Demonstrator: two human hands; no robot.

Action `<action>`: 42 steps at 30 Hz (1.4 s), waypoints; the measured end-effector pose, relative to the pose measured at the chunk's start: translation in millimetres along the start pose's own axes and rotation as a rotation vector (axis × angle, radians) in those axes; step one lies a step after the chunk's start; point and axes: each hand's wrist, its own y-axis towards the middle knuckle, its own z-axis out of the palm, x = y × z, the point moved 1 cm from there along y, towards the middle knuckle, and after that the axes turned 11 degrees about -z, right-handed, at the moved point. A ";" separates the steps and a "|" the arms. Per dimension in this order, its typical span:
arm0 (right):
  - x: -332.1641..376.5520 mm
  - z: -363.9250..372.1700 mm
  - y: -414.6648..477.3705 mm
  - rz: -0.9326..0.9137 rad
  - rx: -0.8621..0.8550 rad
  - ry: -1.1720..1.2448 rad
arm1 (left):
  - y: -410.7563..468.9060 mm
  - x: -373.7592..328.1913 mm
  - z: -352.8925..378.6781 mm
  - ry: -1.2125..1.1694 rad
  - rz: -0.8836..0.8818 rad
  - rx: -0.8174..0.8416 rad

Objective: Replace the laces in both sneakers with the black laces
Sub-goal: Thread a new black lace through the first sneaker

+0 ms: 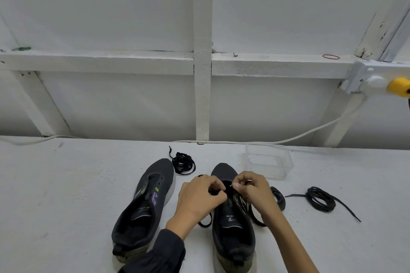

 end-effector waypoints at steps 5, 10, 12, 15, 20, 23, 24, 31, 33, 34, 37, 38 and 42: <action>19.1 -8.3 5.7 -0.054 0.028 -0.162 | -0.2 -2.4 1.9 0.032 0.008 0.000; 50.7 -23.7 13.2 -0.159 -0.026 -0.099 | -0.7 -0.8 0.6 0.053 0.016 -0.004; 57.1 -23.6 13.7 -0.208 0.007 -0.077 | 0.5 -2.0 0.7 0.037 0.019 0.026; 55.2 -21.3 11.8 -0.243 0.113 -0.062 | 5.4 -6.4 2.0 0.045 0.025 0.067; 33.4 -35.9 9.4 -0.185 0.241 -0.158 | 12.7 -8.8 8.1 0.147 0.047 0.054; 18.5 -39.0 5.2 -0.126 0.299 -0.304 | 14.4 -10.7 10.7 0.176 0.049 0.011; 14.6 -37.7 3.5 -0.112 0.317 -0.330 | 14.9 -11.3 11.0 0.193 0.052 -0.003; 2.2 -22.0 0.7 -0.089 0.317 -0.333 | 17.2 -14.6 9.9 0.202 0.059 0.031; 0.2 -16.9 1.1 -0.091 0.291 -0.332 | 19.3 -12.9 10.0 0.174 0.037 0.045; -0.7 -14.6 0.8 -0.092 0.282 -0.327 | 20.2 -11.9 10.3 0.162 0.024 0.050; -3.6 -11.3 -0.6 -0.083 0.245 -0.278 | 20.7 -11.1 12.0 0.143 -0.007 0.070; -4.3 -12.0 -0.6 -0.076 0.221 -0.256 | 20.6 -11.4 12.9 0.137 -0.013 0.070; -4.5 -14.8 0.3 -0.042 0.172 -0.163 | 19.2 -13.0 17.0 0.118 -0.009 0.049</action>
